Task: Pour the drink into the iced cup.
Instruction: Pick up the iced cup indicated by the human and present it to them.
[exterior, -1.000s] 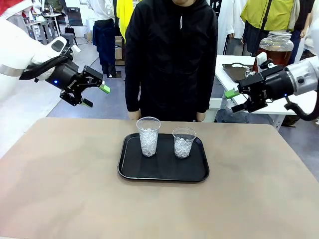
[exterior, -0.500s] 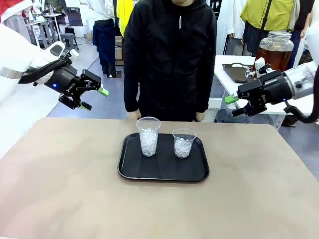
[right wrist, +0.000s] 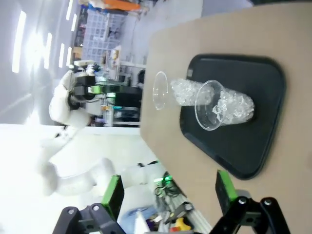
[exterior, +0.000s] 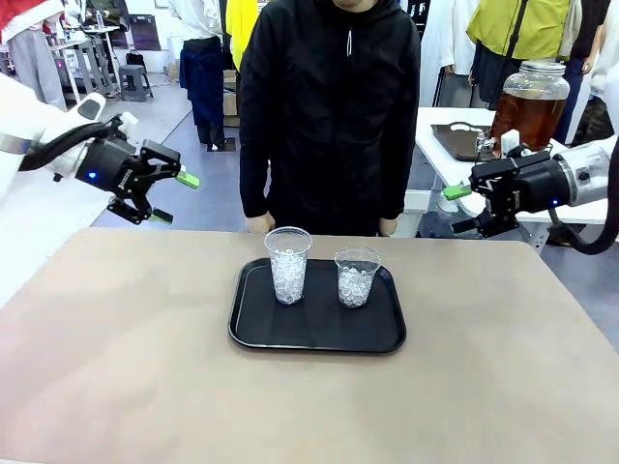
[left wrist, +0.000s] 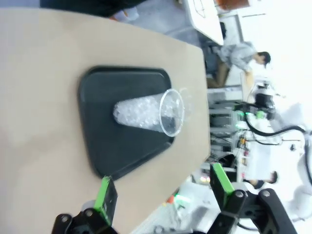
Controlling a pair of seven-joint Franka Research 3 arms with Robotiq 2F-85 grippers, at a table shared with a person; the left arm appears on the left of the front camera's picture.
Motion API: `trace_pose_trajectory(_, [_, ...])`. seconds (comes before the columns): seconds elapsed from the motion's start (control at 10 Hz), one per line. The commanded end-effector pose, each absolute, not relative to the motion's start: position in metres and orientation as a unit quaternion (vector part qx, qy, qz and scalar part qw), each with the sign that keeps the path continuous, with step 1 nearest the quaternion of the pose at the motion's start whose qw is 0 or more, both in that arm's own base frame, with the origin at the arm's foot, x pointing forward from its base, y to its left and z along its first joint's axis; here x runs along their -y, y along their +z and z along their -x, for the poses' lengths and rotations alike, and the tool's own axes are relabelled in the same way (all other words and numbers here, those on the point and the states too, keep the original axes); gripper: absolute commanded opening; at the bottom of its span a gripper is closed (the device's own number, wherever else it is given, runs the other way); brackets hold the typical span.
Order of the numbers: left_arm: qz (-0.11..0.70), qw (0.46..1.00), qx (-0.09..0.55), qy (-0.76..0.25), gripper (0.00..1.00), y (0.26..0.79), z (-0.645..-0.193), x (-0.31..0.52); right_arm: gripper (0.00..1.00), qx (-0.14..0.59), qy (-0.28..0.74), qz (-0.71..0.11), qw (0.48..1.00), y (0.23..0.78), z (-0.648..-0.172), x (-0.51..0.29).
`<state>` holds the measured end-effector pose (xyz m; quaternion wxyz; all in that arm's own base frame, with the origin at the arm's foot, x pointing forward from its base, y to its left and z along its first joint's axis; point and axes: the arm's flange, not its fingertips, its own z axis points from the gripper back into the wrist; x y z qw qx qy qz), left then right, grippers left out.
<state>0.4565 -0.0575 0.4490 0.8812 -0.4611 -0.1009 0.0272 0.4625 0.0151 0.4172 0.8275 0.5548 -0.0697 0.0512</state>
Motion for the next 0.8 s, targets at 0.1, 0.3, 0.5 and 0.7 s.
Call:
trace_pose_trajectory(0.1, [0.561, 0.827, 0.041, 0.016, 1.00, 0.420, -0.487, 0.034, 1.00, 0.014, -0.007, -0.632, 0.775, 0.399, -0.495, 0.006])
trace_pose_trajectory(0.3, [0.599, 0.800, 0.023, 0.018, 1.00, 0.402, -0.499, 0.028, 1.00, -0.015, -0.030, -0.654, 0.756, 0.377, -0.509, 0.011])
trace_pose_trajectory(0.5, [0.613, 0.790, 0.017, 0.022, 1.00, 0.386, -0.510, 0.030, 1.00, -0.023, -0.043, -0.662, 0.748, 0.360, -0.520, 0.013])
trace_pose_trajectory(0.7, [0.621, 0.783, 0.019, -0.007, 1.00, 0.377, -0.522, 0.034, 1.00, -0.023, -0.027, -0.659, 0.751, 0.354, -0.531, 0.010])
